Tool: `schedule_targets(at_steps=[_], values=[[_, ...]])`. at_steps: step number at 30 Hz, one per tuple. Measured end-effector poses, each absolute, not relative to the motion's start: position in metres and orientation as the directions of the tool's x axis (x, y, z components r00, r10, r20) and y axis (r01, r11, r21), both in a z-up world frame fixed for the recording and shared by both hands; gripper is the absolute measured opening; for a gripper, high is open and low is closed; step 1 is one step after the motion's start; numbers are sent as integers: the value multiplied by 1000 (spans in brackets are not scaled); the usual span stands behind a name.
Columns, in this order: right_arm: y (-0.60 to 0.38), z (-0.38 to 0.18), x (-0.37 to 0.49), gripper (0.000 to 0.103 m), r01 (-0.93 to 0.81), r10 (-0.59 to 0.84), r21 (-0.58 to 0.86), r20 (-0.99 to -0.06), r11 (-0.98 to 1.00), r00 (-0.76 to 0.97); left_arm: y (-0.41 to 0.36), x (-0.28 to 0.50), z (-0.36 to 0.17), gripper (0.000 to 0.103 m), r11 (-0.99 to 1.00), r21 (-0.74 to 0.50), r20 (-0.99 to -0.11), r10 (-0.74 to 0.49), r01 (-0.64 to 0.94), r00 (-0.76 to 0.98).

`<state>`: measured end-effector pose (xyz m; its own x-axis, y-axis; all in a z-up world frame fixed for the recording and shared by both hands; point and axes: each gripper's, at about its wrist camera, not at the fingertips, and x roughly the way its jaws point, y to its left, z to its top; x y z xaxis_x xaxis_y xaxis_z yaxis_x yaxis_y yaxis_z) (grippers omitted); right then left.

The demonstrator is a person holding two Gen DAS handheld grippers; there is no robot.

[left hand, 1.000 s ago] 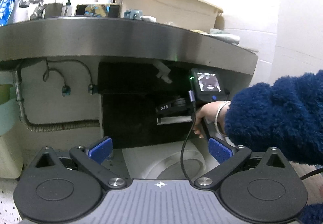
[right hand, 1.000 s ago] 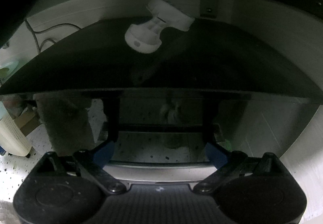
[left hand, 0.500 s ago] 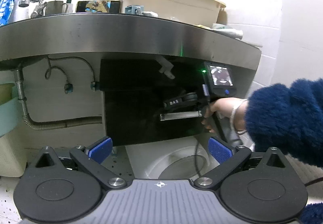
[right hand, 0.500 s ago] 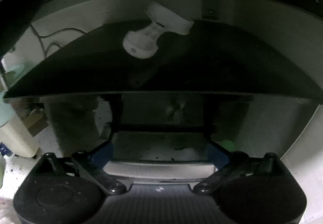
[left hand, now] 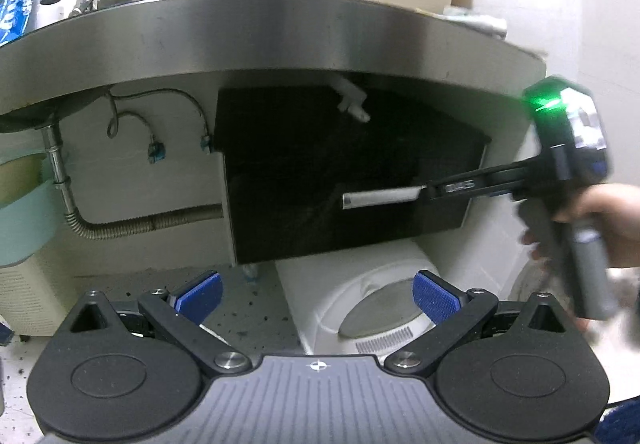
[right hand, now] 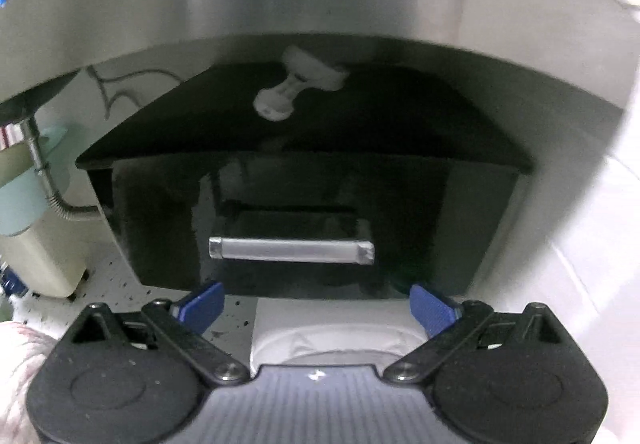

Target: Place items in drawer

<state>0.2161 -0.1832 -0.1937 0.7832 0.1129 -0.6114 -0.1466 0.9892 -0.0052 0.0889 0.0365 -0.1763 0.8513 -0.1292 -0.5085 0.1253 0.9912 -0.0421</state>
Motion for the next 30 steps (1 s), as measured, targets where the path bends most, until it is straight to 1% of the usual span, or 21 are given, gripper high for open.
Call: schedule_targets(at_steps=[3,6,10,13,17,20,22,23,26,30], values=[[-181,-190,199,100,-145,98,-21,-640,989,762,33,91,-177,102,991,-26,-524,-127,134,842],[-177,-189,185,100,-115,51,-51,-673,992,738,30,94,-179,103,992,-10,-545,-113,128,831],[-180,-187,167,100,-84,57,-4,-699,996,713,31,101,-184,102,995,-13,-599,-88,101,796],[-178,-182,164,100,-37,-31,-77,-728,996,685,34,103,-186,102,997,-11,-611,-62,70,789],[-180,-176,158,100,-34,-65,-115,-752,993,656,36,108,-185,102,999,-16,-628,-50,51,777],[-180,-173,152,100,-55,-49,-108,-775,993,630,35,109,-184,101,999,-1,-646,-40,51,762],[-179,-171,148,100,-72,-41,-107,-789,992,612,30,110,-183,101,997,36,-668,-27,69,743],[-178,-170,145,100,-75,-44,-112,-793,991,607,28,109,-183,99,996,41,-670,-34,82,742],[-178,-168,138,100,-74,-34,-97,-803,993,595,26,107,-180,99,996,25,-674,-44,83,737],[-183,-160,131,100,-74,17,-32,-811,997,585,25,109,-172,99,995,-23,-715,-88,102,694]])
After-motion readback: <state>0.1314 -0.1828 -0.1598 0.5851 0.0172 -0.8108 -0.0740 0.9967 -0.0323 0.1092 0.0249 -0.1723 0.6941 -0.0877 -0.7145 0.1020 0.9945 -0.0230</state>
